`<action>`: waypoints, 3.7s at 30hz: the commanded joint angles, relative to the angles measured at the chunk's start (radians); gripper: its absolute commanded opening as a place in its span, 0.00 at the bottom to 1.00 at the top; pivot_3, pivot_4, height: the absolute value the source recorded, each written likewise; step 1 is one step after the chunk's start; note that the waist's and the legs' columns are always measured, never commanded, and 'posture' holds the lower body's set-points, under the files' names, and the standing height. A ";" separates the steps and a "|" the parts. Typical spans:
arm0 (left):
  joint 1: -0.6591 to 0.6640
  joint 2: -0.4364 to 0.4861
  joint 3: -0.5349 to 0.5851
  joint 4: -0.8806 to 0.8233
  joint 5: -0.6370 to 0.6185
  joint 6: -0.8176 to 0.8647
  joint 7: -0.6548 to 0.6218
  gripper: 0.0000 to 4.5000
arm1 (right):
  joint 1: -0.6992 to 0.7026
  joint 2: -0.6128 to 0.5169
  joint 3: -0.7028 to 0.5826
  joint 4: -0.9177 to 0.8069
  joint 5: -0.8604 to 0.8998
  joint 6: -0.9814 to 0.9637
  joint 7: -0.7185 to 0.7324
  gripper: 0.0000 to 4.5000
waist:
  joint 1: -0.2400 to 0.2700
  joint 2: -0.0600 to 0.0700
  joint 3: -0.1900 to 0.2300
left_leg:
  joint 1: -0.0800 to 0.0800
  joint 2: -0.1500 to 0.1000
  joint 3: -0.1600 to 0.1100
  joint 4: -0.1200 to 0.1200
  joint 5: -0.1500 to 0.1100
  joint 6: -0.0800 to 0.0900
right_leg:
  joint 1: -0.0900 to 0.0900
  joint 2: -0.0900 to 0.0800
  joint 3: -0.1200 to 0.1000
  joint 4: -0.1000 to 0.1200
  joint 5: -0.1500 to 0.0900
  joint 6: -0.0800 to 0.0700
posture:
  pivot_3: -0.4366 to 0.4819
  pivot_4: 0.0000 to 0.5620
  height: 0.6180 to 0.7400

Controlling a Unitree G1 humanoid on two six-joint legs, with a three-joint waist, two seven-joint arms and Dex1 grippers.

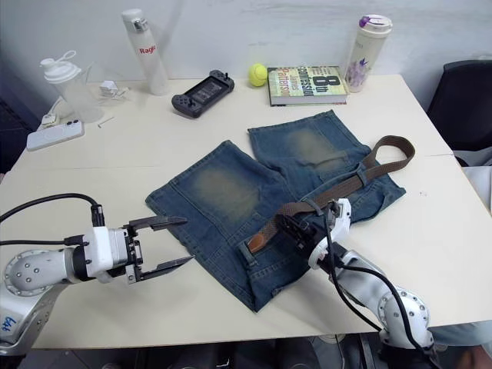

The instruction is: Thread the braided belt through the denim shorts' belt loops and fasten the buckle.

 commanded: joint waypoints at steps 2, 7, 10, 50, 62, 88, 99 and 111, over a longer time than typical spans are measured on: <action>0.021 -0.016 0.030 -0.047 -0.010 0.005 -0.029 0.78 | 0.012 -0.020 -0.033 -0.025 -0.006 0.010 0.040 0.00 | -0.001 0.000 0.000 | 0.000 0.000 0.000 0.000 0.000 0.000 | 0.000 0.000 0.000 0.000 0.000 0.000 | 0.48 0.27 1.00; 0.031 -0.040 0.022 -0.040 -0.017 0.029 -0.053 0.78 | 0.035 0.004 0.017 -0.056 -0.045 0.021 0.044 0.00 | 0.000 0.000 0.000 | 0.000 0.000 0.000 0.000 0.000 0.000 | 0.000 0.000 0.000 0.000 0.000 0.000 | 0.48 0.27 1.00; 0.066 -0.054 0.009 -0.034 -0.031 0.062 -0.072 0.78 | 0.036 0.051 0.049 -0.053 -0.092 0.008 0.032 0.00 | -0.003 0.000 0.000 | 0.000 0.000 0.000 -0.001 0.000 0.000 | 0.000 0.000 0.000 0.000 0.000 0.000 | 0.48 0.27 1.00; -0.249 -0.240 -0.221 0.644 0.687 -1.077 0.067 0.78 | -0.075 0.160 0.185 0.045 0.027 0.176 -0.173 0.00 | -0.004 -0.003 -0.003 | 0.002 0.000 0.001 -0.009 0.002 -0.002 | -0.002 0.000 -0.002 0.003 -0.001 -0.002 | 0.48 0.27 1.00; -0.306 -0.197 -0.297 0.619 0.666 -1.041 0.138 0.60 | -0.080 0.160 0.182 0.043 0.018 0.166 -0.174 0.00 | -0.004 -0.003 -0.003 | 0.002 0.000 0.000 -0.009 0.002 -0.002 | -0.002 0.000 -0.002 0.004 -0.001 -0.002 | 0.48 0.27 1.00; -0.317 -0.130 -0.306 0.610 0.690 -1.054 0.212 0.00 | -0.136 -0.186 -0.017 -0.091 0.047 0.252 -0.044 0.60 | 0.000 -0.001 -0.001 | 0.002 0.000 0.000 -0.008 0.002 -0.002 | -0.002 0.000 -0.002 0.003 -0.001 -0.002 | 0.48 0.27 1.00; -0.346 -0.103 -0.333 0.584 0.643 -1.010 0.201 0.00 | -0.046 -0.911 0.264 -0.246 -1.139 -0.247 0.697 0.60 | 0.001 -0.002 -0.001 | 0.002 0.000 0.001 -0.006 0.004 -0.005 | -0.002 0.000 -0.002 -0.001 -0.001 -0.001 | 0.48 0.27 1.00; -0.340 -0.091 -0.335 0.541 0.631 -0.970 0.198 0.00 | -0.035 -0.649 0.292 -0.133 -1.375 -0.221 0.701 0.60 | 0.000 -0.003 -0.001 | 0.002 0.000 0.001 -0.002 0.005 -0.007 | 0.000 0.001 -0.002 0.001 0.000 -0.001 | 0.48 0.27 1.00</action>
